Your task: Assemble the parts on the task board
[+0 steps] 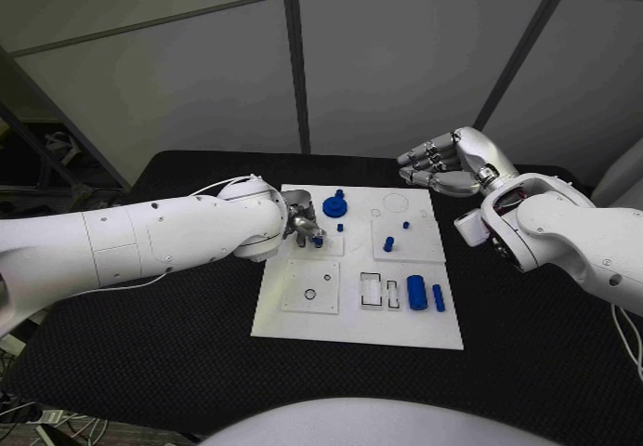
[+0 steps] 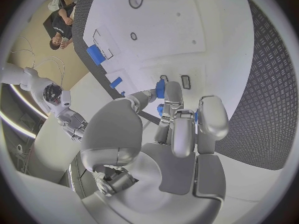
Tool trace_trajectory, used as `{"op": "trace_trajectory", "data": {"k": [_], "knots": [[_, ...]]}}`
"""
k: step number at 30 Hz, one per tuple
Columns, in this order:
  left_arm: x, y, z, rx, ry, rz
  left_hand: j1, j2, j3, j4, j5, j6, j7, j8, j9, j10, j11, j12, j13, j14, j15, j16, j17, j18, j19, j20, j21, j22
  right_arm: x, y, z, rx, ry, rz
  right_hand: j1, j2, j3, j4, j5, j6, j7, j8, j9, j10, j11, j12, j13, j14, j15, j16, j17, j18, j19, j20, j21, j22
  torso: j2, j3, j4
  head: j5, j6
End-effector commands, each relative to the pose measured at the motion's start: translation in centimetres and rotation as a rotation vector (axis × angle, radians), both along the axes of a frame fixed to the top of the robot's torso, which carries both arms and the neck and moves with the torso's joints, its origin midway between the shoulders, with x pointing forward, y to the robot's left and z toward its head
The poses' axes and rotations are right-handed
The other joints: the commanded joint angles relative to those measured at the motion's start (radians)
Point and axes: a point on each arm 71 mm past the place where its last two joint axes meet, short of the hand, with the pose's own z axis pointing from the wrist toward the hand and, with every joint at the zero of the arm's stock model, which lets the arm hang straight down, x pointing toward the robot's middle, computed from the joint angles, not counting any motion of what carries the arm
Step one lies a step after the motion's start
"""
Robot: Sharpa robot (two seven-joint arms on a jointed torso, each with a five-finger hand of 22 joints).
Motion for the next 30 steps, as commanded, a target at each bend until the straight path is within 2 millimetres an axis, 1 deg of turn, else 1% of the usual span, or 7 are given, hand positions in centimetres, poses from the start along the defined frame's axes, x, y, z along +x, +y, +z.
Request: {"op": "trace_trajectory", "data": {"k": [1, 11, 14, 19, 24, 30], "knots": [[0.19, -0.14, 0.15, 0.021, -0.035, -0.013, -0.005, 0.004, 0.185, -0.177, 0.005, -0.002, -0.006, 0.004, 0.002, 0.04, -0.033, 0.006, 0.001, 0.056, -0.009, 0.0, 0.056, -0.038, 0.006, 0.001, 0.006, 0.001, -0.04, 0.09, 0.14, 0.003, -0.005, 0.013, -0.008, 0.002, -0.005, 0.0, 0.005, -0.001, 0.006, -0.003, -0.001, -0.006, 0.0, -0.003, -0.002, -0.006, 0.0, -0.001, -0.001, 0.008, 0.0, 0.003, -0.003, -0.001, 0.001, 0.0001, -0.0009, -0.002, 0.0], [0.17, -0.21, -0.01, 0.044, -0.027, -0.031, -0.008, 0.002, 0.189, -0.177, 0.006, -0.001, -0.007, 0.006, 0.004, 0.043, -0.034, 0.009, 0.006, 0.056, -0.01, 0.001, 0.056, -0.039, 0.01, 0.0, 0.011, 0.006, -0.06, 0.07, 0.12, 0.001, -0.003, 0.015, -0.008, 0.002, -0.005, 0.0, 0.005, -0.001, 0.006, -0.003, -0.001, -0.006, 0.0, -0.003, -0.002, -0.006, 0.0, -0.001, -0.001, 0.008, 0.0, 0.003, -0.003, -0.001, -0.001, 0.0005, 0.0011, -0.004, -0.004], [0.03, -0.26, -0.1, 0.056, -0.013, -0.046, -0.008, 0.001, 0.189, -0.177, 0.006, -0.001, -0.007, 0.006, 0.004, 0.044, -0.034, 0.01, 0.007, 0.056, -0.01, 0.0, 0.056, -0.04, 0.011, 0.0, 0.013, 0.009, -0.05, 0.07, 0.11, 0.001, -0.001, 0.016, -0.008, 0.002, -0.005, 0.0, 0.005, -0.001, 0.006, -0.003, -0.001, -0.006, 0.0, -0.003, -0.002, -0.006, 0.0, -0.001, -0.001, 0.008, 0.0, 0.003, -0.003, -0.001, 0.0, -0.0006, 0.0012, -0.004, -0.006], [-0.19, -0.37, -0.23, 0.071, 0.009, -0.067, -0.009, -0.001, 0.192, -0.178, 0.008, 0.0, -0.008, 0.008, 0.007, 0.047, -0.035, 0.013, 0.01, 0.056, -0.011, 0.0, 0.056, -0.041, 0.014, -0.001, 0.017, 0.013, -0.03, 0.09, 0.08, 0.0, 0.0, 0.018, -0.008, 0.002, -0.005, 0.0, 0.005, -0.001, 0.006, -0.003, -0.001, -0.006, 0.0, -0.003, -0.002, -0.006, 0.0, -0.001, -0.001, 0.008, 0.0, 0.003, -0.003, -0.001, -0.001, -0.0007, 0.0012, -0.003, -0.006], [-0.31, -0.44, -0.32, 0.081, 0.022, -0.079, -0.01, -0.003, 0.194, -0.179, 0.01, 0.0, -0.009, 0.01, 0.008, 0.048, -0.035, 0.015, 0.012, 0.056, -0.011, 0.0, 0.056, -0.041, 0.014, -0.001, 0.017, 0.014, -0.03, 0.16, 0.07, -0.001, 0.002, 0.023, -0.008, 0.002, -0.005, 0.0, 0.006, -0.001, 0.006, -0.003, -0.001, -0.007, 0.0, -0.003, -0.002, -0.007, 0.0, -0.001, -0.001, 0.008, 0.0, 0.003, -0.004, -0.001, -0.001, -0.0001, 0.0006, -0.003, -0.008], [-0.38, -0.45, -0.37, 0.085, 0.03, -0.085, -0.01, -0.003, 0.194, -0.179, 0.01, 0.0, -0.009, 0.01, 0.008, 0.048, -0.035, 0.015, 0.012, 0.056, -0.011, 0.0, 0.056, -0.041, 0.014, -0.001, 0.017, 0.014, -0.04, 0.16, 0.05, -0.002, 0.004, 0.025, -0.008, 0.004, -0.004, 0.001, 0.006, -0.001, 0.006, -0.003, -0.001, -0.007, 0.0, -0.003, -0.002, -0.007, 0.0, -0.001, -0.002, 0.008, 0.0, 0.004, -0.005, -0.002, -0.001, -0.0004, 0.0004, -0.004, -0.007]]}}
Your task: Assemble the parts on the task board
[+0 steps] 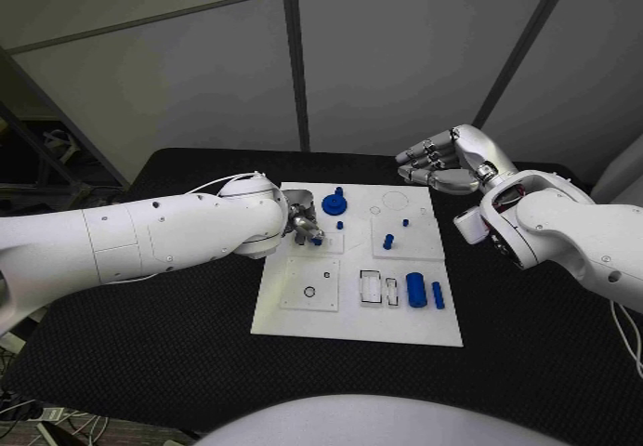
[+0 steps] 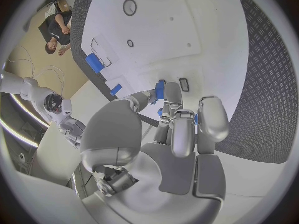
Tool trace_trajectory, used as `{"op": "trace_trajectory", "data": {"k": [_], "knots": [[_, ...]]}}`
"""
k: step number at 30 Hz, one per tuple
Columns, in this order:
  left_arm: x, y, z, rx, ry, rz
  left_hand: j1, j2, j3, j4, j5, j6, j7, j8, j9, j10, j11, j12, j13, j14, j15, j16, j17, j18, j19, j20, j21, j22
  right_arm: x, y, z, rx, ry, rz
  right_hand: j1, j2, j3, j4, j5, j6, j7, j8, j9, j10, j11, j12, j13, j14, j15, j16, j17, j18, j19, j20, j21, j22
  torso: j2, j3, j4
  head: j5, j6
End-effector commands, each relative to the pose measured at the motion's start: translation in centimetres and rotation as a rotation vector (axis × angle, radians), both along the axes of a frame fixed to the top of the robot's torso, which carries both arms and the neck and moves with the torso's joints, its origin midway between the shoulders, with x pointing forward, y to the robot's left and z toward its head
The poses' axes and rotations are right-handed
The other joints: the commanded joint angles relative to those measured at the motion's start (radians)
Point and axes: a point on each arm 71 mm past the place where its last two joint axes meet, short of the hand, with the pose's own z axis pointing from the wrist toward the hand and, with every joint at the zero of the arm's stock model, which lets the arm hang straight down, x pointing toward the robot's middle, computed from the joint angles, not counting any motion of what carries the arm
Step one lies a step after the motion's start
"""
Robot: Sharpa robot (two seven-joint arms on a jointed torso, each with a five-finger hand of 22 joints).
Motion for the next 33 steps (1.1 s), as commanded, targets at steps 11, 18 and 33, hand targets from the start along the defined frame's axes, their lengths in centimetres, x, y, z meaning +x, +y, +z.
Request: {"op": "trace_trajectory", "data": {"k": [11, 18, 33], "knots": [[-0.31, -0.07, -0.46, 0.036, 0.042, -0.033, -0.002, 0.007, 0.176, -0.168, 0.011, 0.001, -0.01, 0.008, 0.004, 0.043, -0.032, 0.01, 0.009, 0.057, -0.005, 0.0, 0.056, -0.042, 0.009, -0.002, 0.007, 0.005, -0.05, 0.13, 0.11, 0.002, -0.002, 0.017, -0.008, 0.005, -0.004, 0.001, 0.007, -0.001, 0.006, -0.002, -0.001, -0.007, 0.0, -0.002, -0.001, -0.007, 0.0, -0.001, -0.002, 0.008, 0.0, 0.004, -0.006, -0.001, 0.0, 0.0003, -0.0005, 0.001, 0.0], [-0.17, -0.09, -0.67, 0.042, 0.069, -0.037, -0.034, 0.006, 0.168, -0.15, 0.012, 0.009, -0.019, 0.02, 0.015, 0.07, -0.039, 0.039, 0.046, 0.057, -0.009, 0.001, 0.058, -0.046, 0.02, -0.005, 0.022, 0.023, -0.08, 0.14, 0.12, 0.002, -0.002, 0.017, -0.008, 0.005, -0.004, 0.001, 0.007, -0.001, 0.006, -0.002, -0.001, -0.007, 0.0, -0.002, -0.001, -0.007, 0.0, -0.001, -0.002, 0.008, 0.0, 0.004, -0.006, -0.001, 0.001, 0.001, -0.0018, 0.002, 0.0], [0.19, -0.21, -0.93, 0.05, 0.097, -0.038, -0.081, 0.008, 0.141, -0.124, 0.011, 0.031, -0.036, 0.031, 0.026, 0.109, -0.052, 0.099, 0.133, 0.058, -0.019, 0.001, 0.06, -0.051, 0.034, -0.013, 0.041, 0.046, -0.11, 0.11, 0.14, 0.002, -0.003, 0.016, -0.007, 0.005, -0.004, 0.0, 0.008, -0.002, 0.006, -0.002, -0.001, -0.007, 0.0, -0.002, -0.001, -0.007, 0.0, -0.001, -0.002, 0.008, 0.0, 0.004, -0.007, -0.002, 0.0, 0.0008, -0.0009, -0.003, -0.002]]}}
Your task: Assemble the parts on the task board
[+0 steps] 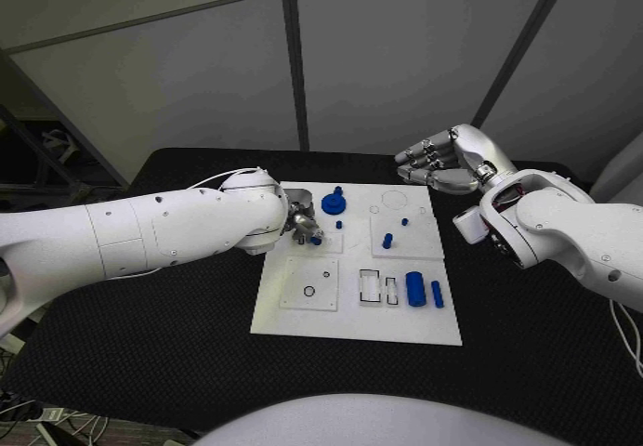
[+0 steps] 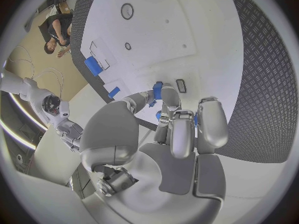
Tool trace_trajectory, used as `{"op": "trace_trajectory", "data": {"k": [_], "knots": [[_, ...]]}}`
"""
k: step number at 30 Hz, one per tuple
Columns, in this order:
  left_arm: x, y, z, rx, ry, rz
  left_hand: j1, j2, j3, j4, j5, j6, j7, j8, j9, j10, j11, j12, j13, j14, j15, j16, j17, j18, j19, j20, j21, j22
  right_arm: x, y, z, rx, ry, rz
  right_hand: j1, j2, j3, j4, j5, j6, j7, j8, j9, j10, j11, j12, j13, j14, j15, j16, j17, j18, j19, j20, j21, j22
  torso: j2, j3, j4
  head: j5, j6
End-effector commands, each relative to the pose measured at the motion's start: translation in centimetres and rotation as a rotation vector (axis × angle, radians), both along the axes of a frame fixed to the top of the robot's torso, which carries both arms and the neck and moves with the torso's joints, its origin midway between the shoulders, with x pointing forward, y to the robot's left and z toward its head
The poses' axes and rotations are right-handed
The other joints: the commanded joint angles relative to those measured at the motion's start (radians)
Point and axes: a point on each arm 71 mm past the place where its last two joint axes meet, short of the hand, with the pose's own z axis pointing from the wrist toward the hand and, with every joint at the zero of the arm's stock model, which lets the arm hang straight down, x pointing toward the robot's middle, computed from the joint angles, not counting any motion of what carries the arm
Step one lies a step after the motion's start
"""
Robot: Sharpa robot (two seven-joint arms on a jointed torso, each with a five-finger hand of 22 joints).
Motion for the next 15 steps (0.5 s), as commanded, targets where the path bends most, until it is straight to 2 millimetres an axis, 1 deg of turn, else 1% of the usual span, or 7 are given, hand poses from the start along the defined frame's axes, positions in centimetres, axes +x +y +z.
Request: {"op": "trace_trajectory", "data": {"k": [1, 11, 15], "knots": [[-0.45, -0.2, -0.82, 0.015, 0.053, -0.018, -0.01, 0.002, 0.108, -0.105, 0.003, 0.006, -0.002, 0.004, -0.001, 0.049, -0.045, 0.005, 0.003, 0.055, -0.008, 0.001, 0.06, -0.052, 0.006, 0.001, 0.007, 0.002, -0.04, 0.11, 0.15, 0.004, -0.006, 0.01, -0.007, 0.005, -0.004, 0.0, 0.003, -0.002, 0.006, -0.002, -0.001, -0.007, 0.0, -0.002, -0.001, -0.007, 0.0, -0.001, -0.001, 0.008, 0.0, 0.004, -0.004, -0.001, 0.0, -0.0001, 0.0002, -0.001, 0.001], [-0.26, -0.16, -0.82, 0.009, 0.049, -0.009, -0.042, 0.001, 0.069, -0.083, 0.001, 0.018, -0.01, 0.004, 0.001, 0.057, -0.051, 0.021, 0.027, 0.056, -0.012, 0.001, 0.062, -0.056, 0.014, -0.004, 0.018, 0.016, -0.06, 0.09, 0.16, 0.004, -0.006, 0.01, -0.007, 0.005, -0.004, 0.0, 0.003, -0.002, 0.006, -0.002, -0.001, -0.007, 0.0, -0.002, -0.001, -0.007, 0.0, -0.001, -0.001, 0.008, 0.0, 0.004, -0.004, -0.001, 0.0, -0.0002, 0.0005, -0.002, 0.001], [-0.19, -0.14, -0.84, 0.01, 0.05, -0.007, -0.062, 0.003, 0.046, -0.066, 0.0, 0.026, -0.012, 0.003, 0.0, 0.061, -0.053, 0.03, 0.042, 0.056, -0.014, 0.001, 0.063, -0.057, 0.019, -0.006, 0.023, 0.023, -0.07, 0.09, 0.16, 0.004, -0.006, 0.01, -0.007, 0.005, -0.004, 0.0, 0.003, -0.002, 0.006, -0.002, -0.001, -0.007, 0.0, -0.002, -0.001, -0.007, 0.0, -0.001, -0.001, 0.008, 0.0, 0.004, -0.004, -0.001, 0.0, -0.0002, 0.0013, -0.002, 0.002]]}}
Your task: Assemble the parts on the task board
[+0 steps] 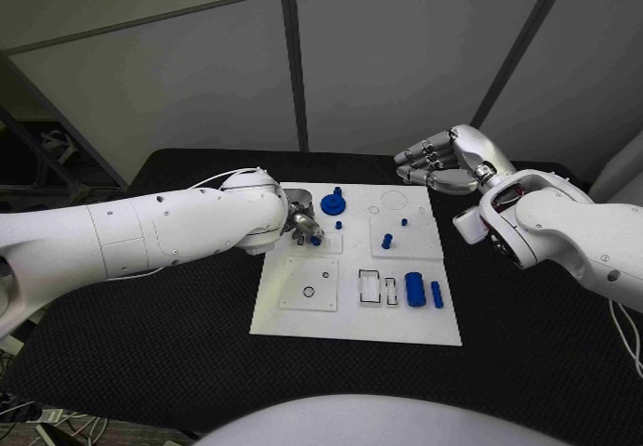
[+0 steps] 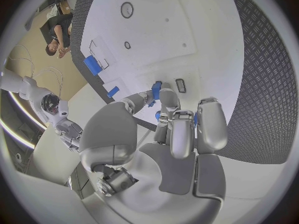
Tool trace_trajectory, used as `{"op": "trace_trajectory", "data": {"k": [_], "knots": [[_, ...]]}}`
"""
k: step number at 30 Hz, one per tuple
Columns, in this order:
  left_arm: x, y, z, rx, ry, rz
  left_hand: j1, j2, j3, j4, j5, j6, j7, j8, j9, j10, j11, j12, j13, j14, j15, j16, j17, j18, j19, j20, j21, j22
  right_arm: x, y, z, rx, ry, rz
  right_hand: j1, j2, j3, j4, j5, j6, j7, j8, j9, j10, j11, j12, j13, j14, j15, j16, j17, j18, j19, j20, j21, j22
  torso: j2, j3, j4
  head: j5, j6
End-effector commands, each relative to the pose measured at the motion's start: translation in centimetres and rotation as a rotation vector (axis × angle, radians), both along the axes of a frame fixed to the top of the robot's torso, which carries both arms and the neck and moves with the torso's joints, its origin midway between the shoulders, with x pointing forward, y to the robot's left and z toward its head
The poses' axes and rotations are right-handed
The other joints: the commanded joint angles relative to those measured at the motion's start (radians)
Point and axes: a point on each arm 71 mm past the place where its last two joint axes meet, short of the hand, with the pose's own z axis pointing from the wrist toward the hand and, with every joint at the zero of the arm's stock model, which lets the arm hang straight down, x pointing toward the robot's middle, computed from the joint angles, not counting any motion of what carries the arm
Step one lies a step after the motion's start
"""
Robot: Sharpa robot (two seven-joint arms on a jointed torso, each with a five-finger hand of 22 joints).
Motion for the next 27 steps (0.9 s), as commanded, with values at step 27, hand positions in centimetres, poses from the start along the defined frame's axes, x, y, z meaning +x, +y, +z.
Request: {"op": "trace_trajectory", "data": {"k": [27], "knots": [[-0.25, -0.06, -0.68, 0.021, 0.051, -0.021, -0.048, 0.02, -0.036, 0.002, 0.002, 0.044, -0.013, 0.0, -0.004, 0.075, -0.05, 0.05, 0.077, 0.057, -0.014, 0.001, 0.065, -0.065, 0.026, -0.009, 0.03, 0.034, -0.15, 0.0, 0.2, 0.004, -0.006, 0.01, -0.008, 0.005, -0.005, 0.0, 0.007, -0.002, 0.006, -0.002, -0.001, -0.008, 0.0, -0.002, -0.002, -0.007, 0.0, -0.001, -0.003, 0.009, 0.001, 0.005, -0.006, -0.002, -0.001, -0.0002, 0.002, 0.0, -0.001]]}}
